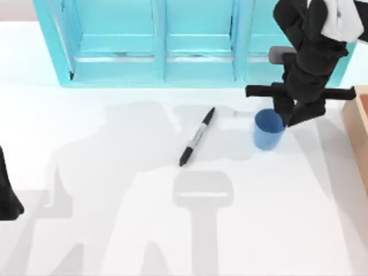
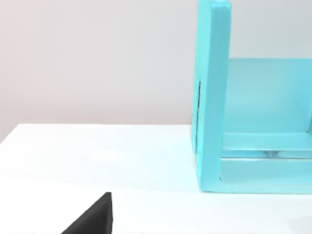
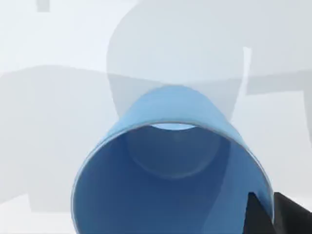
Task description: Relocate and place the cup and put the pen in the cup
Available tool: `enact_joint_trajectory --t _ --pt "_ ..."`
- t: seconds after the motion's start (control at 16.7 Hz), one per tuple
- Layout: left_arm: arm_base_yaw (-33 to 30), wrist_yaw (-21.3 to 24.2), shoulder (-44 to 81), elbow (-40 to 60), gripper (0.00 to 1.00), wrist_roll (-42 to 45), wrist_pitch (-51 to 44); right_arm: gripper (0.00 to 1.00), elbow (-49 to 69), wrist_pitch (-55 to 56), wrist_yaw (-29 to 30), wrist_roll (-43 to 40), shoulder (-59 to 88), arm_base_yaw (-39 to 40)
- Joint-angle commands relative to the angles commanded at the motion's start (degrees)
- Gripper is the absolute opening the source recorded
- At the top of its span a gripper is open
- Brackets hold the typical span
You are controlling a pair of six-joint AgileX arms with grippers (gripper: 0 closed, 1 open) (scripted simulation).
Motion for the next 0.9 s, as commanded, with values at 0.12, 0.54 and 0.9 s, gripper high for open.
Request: enact_joint_trajectory --t 0.12,0.54,0.9 --pt "0.0 0.0 0.0 0.0 1.0 0.0 0.0 0.45 0.0 0.0 0.0 0.0 0.0 0.0" --pt "0.0 0.0 0.0 0.0 1.0 0.0 0.0 0.98 0.0 0.0 0.0 0.0 0.0 0.0" --pt "0.0 0.0 0.0 0.0 1.0 0.0 0.0 1.0 0.0 0.0 0.0 0.0 0.0 0.0"
